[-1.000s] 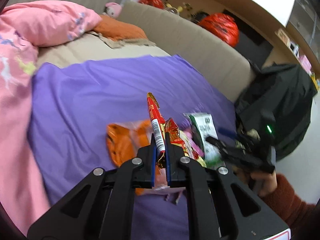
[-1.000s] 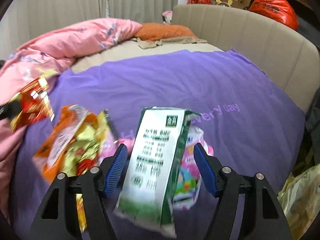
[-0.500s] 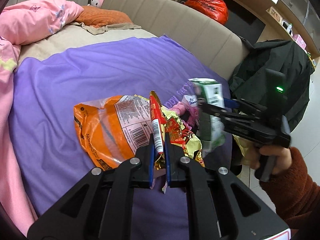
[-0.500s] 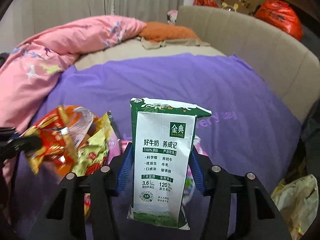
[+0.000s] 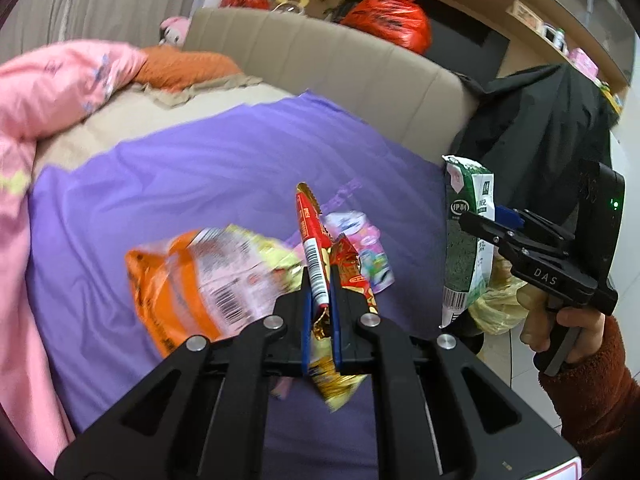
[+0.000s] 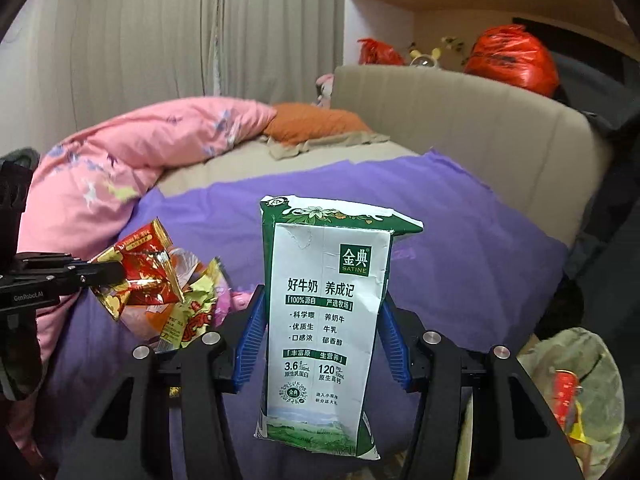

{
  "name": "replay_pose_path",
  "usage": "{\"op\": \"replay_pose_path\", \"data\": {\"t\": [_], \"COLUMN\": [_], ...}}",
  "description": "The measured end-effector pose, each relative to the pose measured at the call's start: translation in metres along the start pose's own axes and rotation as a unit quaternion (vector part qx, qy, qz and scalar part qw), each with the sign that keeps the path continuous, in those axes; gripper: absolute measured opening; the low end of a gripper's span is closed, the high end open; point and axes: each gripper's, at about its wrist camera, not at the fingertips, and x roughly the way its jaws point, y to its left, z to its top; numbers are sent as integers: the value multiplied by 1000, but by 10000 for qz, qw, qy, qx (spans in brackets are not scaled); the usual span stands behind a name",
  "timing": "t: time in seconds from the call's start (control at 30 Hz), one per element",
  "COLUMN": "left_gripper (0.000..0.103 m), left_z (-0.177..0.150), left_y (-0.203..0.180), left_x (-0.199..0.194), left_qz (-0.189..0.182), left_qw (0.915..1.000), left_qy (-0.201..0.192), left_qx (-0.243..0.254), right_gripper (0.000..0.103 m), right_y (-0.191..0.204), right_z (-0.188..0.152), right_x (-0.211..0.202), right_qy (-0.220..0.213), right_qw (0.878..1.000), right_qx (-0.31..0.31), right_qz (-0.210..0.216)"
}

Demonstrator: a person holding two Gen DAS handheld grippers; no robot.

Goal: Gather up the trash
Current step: 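Grasp a red candy wrapper with the left tool while the right tool grasps the green milk carton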

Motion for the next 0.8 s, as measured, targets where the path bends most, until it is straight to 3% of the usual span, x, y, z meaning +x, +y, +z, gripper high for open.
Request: {"op": "replay_pose_path", "data": {"t": [0.37,0.8], "left_gripper": [7,7], "left_z": [34,32], "left_y": [-114,-251], "left_x": [15,74], "left_qz": [-589,-1279], "left_qw": [9952,9785], "left_qy": [-142,121], "left_qx": [768,1611], "right_gripper": [50,50], "right_y": [-78,-180], "right_z": [-16,-61], "right_x": [-97,-174], "right_qy": [-708,-884], "right_qw": [9949,9795], "right_qx": [210,789], "right_qz": [-693,-1630]}}
